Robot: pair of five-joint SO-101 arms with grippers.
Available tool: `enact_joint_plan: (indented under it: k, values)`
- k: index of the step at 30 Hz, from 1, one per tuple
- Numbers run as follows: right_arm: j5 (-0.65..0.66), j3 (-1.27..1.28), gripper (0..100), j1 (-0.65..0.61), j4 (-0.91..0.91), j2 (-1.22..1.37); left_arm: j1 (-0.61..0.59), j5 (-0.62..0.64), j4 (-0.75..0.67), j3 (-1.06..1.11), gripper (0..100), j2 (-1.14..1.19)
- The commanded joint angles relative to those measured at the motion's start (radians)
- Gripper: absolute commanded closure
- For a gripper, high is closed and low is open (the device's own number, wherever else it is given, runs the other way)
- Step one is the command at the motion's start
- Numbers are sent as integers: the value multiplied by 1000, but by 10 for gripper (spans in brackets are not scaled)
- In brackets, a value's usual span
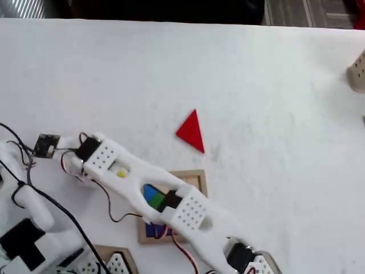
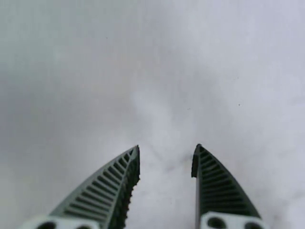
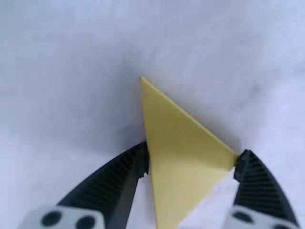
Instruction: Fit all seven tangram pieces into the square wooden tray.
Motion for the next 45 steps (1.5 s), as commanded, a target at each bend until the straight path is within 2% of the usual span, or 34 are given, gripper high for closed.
enact_joint_plan:
  k: [1, 14, 20, 25, 30, 45]
  values:
    - [21, -32, 827, -7, 16, -10, 16, 12, 43, -117, 812, 65]
    - [15, -29, 844, 12, 22, -10, 16, 12, 58, -129, 812, 82]
    - [14, -41, 846, 97, 74, -28, 16, 12, 58, -129, 812, 82]
    - [-8, -87, 915, 145, 140, -67, 25, 12, 58, -127, 812, 82]
    - [-109, -104, 914, 217, 151, -99, 28, 12, 58, -126, 812, 82]
    - [-114, -104, 915, 410, 277, -318, 30, 12, 58, -126, 812, 82]
